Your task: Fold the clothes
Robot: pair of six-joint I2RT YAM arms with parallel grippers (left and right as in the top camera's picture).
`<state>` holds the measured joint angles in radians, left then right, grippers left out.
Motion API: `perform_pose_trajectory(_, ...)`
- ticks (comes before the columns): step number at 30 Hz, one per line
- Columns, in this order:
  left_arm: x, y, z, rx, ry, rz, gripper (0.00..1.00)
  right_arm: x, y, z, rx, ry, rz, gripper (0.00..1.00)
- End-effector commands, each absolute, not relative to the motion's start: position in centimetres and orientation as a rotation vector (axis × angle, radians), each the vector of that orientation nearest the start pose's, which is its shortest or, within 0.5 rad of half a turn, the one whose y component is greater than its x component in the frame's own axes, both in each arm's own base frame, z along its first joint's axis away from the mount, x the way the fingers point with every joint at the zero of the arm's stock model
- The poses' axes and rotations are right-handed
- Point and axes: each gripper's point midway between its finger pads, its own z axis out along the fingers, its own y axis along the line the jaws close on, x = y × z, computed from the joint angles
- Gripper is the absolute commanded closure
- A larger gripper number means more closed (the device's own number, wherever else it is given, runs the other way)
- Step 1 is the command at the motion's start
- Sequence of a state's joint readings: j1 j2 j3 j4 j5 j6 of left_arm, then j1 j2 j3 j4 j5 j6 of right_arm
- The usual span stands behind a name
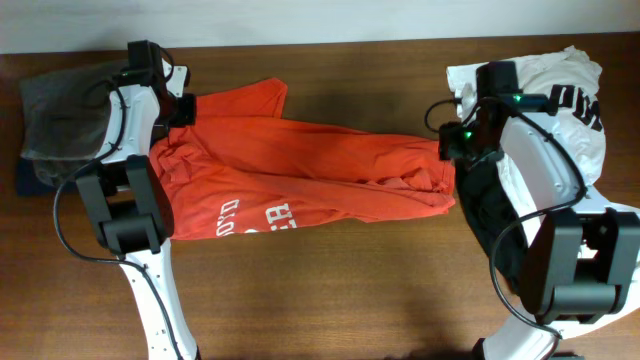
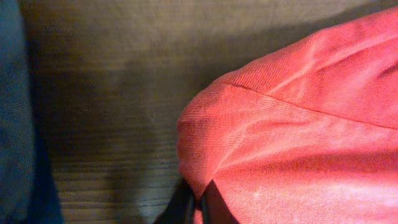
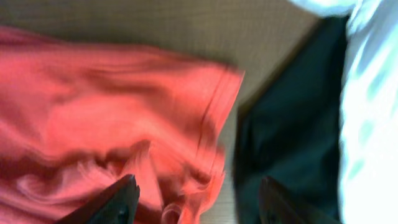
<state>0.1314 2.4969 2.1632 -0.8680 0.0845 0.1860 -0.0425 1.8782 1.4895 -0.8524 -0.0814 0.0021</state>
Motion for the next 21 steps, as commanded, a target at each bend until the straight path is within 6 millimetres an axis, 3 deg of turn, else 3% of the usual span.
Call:
perform_pose_trajectory(1, 58.0, 6.0, 3.1, 0.16, 2.723, 0.013, 0.87, 44.7, -0.7, 10.5, -0.065, 2.734, 0.058, 0.34)
perform_pose_trajectory(4, 57.8, 5.0, 3.7, 0.203, 2.735, 0.01, 0.78, 45.4, -0.8, 10.0, -0.064, 2.722, 0.057, 0.34)
perform_pose_trajectory(8, 57.4, 4.2, 5.5, 0.222, 2.75, 0.001, 0.54, 45.9, -0.8, 9.3, -0.064, 2.72, 0.056, 0.34)
perform_pose_trajectory(12, 58.6, 2.6, 8.0, 0.29, 2.681, -0.035, 0.38, 46.6, -0.8, 9.4, -0.065, 2.694, 0.055, 0.34)
perform_pose_trajectory(15, 60.2, -1.1, 9.7, 0.457, 2.561, -0.116, 0.33, 46.7, -0.6, 9.5, -0.068, 2.686, 0.067, 0.34)
perform_pose_trajectory(21, 62.3, -6.7, 10.6, 0.602, 2.416, -0.163, 0.32, 46.0, -0.1, 9.2, -0.075, 2.717, 0.1, 0.34)
